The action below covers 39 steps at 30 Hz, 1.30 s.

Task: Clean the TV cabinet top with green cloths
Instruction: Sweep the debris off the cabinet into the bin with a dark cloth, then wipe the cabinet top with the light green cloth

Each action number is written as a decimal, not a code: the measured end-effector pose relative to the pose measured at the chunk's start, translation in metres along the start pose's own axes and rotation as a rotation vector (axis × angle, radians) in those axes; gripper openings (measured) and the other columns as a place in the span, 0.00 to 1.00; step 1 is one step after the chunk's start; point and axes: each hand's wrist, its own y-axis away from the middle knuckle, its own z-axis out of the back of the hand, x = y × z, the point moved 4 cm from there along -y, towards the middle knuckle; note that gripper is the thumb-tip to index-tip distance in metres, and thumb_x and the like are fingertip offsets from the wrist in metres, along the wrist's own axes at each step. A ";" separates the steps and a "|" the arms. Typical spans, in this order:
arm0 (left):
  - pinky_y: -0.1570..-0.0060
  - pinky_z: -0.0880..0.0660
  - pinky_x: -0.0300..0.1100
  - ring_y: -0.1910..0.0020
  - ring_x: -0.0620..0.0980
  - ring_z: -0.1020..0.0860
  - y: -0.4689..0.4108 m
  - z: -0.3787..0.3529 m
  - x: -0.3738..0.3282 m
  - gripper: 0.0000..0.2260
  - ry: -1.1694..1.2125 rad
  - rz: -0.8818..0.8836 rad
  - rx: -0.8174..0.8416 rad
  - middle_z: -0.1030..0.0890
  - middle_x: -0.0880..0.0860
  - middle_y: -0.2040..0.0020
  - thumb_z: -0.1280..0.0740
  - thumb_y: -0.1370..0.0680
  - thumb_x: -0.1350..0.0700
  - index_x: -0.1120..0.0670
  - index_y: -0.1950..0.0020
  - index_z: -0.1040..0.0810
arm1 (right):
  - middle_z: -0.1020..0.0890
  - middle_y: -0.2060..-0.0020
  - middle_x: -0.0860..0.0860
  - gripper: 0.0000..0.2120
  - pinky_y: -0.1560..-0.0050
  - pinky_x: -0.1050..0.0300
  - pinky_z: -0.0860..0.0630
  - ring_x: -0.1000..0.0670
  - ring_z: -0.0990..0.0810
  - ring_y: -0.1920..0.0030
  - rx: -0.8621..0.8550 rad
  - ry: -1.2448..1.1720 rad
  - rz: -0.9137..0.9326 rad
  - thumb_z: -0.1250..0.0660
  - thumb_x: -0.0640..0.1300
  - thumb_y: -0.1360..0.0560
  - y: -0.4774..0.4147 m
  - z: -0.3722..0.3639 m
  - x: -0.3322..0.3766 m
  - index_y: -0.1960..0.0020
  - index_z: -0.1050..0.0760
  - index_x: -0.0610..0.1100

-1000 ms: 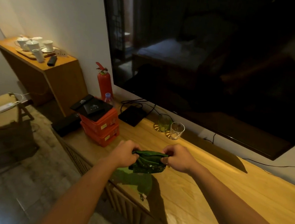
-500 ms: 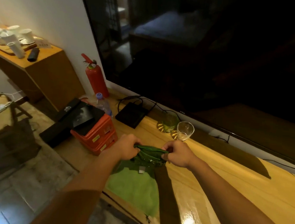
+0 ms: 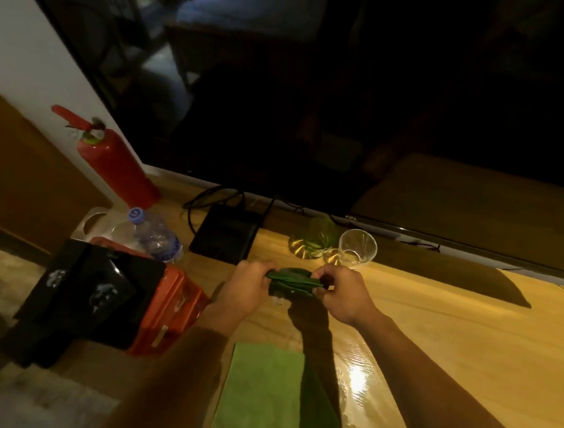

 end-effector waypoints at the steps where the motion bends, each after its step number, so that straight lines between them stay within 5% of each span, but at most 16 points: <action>1: 0.42 0.24 0.47 0.45 0.48 0.23 0.002 -0.007 0.004 0.15 0.001 -0.023 -0.015 0.21 0.52 0.42 0.37 0.22 0.64 0.52 0.37 0.21 | 0.17 0.52 0.51 0.09 0.45 0.56 0.24 0.50 0.22 0.49 -0.019 0.004 0.005 0.28 0.39 0.27 0.000 -0.006 -0.003 0.49 0.19 0.50; 6: 0.41 0.27 0.49 0.41 0.53 0.25 0.024 -0.058 0.041 0.19 -0.081 -0.110 0.067 0.21 0.54 0.40 0.39 0.25 0.67 0.54 0.37 0.22 | 0.16 0.51 0.49 0.13 0.45 0.59 0.26 0.48 0.19 0.49 -0.021 0.064 -0.006 0.29 0.35 0.30 0.026 -0.058 -0.029 0.49 0.17 0.49; 12: 0.36 0.29 0.48 0.32 0.52 0.29 0.060 -0.092 0.075 0.22 -0.192 -0.177 0.104 0.24 0.50 0.34 0.36 0.27 0.66 0.52 0.35 0.23 | 0.20 0.38 0.46 0.21 0.36 0.58 0.30 0.45 0.24 0.37 0.044 0.113 -0.052 0.33 0.41 0.26 0.067 -0.105 -0.048 0.33 0.25 0.45; 18: 0.33 0.32 0.51 0.27 0.52 0.33 0.136 -0.106 0.084 0.18 -0.229 -0.304 -0.041 0.26 0.51 0.30 0.37 0.23 0.55 0.54 0.33 0.24 | 0.33 0.25 0.44 0.33 0.25 0.44 0.39 0.43 0.38 0.24 -0.136 0.337 0.274 0.37 0.59 0.22 0.148 -0.161 -0.040 0.24 0.35 0.42; 22: 0.32 0.40 0.50 0.26 0.54 0.36 0.173 -0.139 0.092 0.27 -0.403 -0.248 0.087 0.33 0.54 0.25 0.41 0.21 0.43 0.55 0.27 0.30 | 0.37 0.23 0.42 0.45 0.30 0.39 0.42 0.41 0.42 0.23 -0.067 0.482 0.174 0.43 0.74 0.27 0.181 -0.204 -0.064 0.23 0.38 0.41; 27: 0.29 0.42 0.56 0.23 0.56 0.42 0.190 -0.156 0.087 0.32 -0.420 -0.227 0.089 0.40 0.56 0.22 0.41 0.22 0.41 0.56 0.23 0.39 | 0.40 0.22 0.40 0.51 0.30 0.35 0.44 0.37 0.42 0.23 -0.034 0.539 0.151 0.45 0.78 0.30 0.192 -0.216 -0.080 0.22 0.41 0.41; 32: 0.29 0.43 0.58 0.22 0.56 0.44 0.214 -0.176 0.092 0.51 -0.441 -0.370 0.191 0.43 0.55 0.21 0.36 0.34 0.26 0.58 0.22 0.41 | 0.35 0.24 0.41 0.44 0.31 0.37 0.39 0.38 0.35 0.26 -0.040 0.603 0.243 0.28 0.63 0.33 0.208 -0.211 -0.090 0.24 0.34 0.42; 34: 0.32 0.35 0.55 0.22 0.55 0.44 0.221 -0.182 0.091 0.55 -0.438 -0.338 0.266 0.43 0.55 0.21 0.31 0.38 0.29 0.58 0.22 0.43 | 0.29 0.27 0.42 0.40 0.33 0.39 0.31 0.39 0.28 0.30 -0.072 0.563 0.251 0.24 0.53 0.36 0.216 -0.209 -0.091 0.27 0.29 0.44; 36: 0.38 0.27 0.50 0.24 0.54 0.39 0.224 -0.179 0.083 0.47 -0.376 -0.292 0.215 0.38 0.55 0.22 0.24 0.37 0.42 0.59 0.23 0.38 | 0.25 0.31 0.43 0.27 0.38 0.44 0.28 0.40 0.24 0.36 -0.171 0.501 0.304 0.28 0.46 0.31 0.225 -0.208 -0.086 0.31 0.25 0.45; 39: 0.42 0.24 0.48 0.33 0.56 0.26 0.230 -0.177 0.069 0.28 -0.247 -0.406 0.011 0.24 0.57 0.33 0.34 0.35 0.56 0.62 0.35 0.23 | 0.21 0.38 0.46 0.17 0.46 0.49 0.28 0.43 0.22 0.45 -0.238 0.450 0.344 0.34 0.44 0.27 0.242 -0.205 -0.085 0.39 0.21 0.47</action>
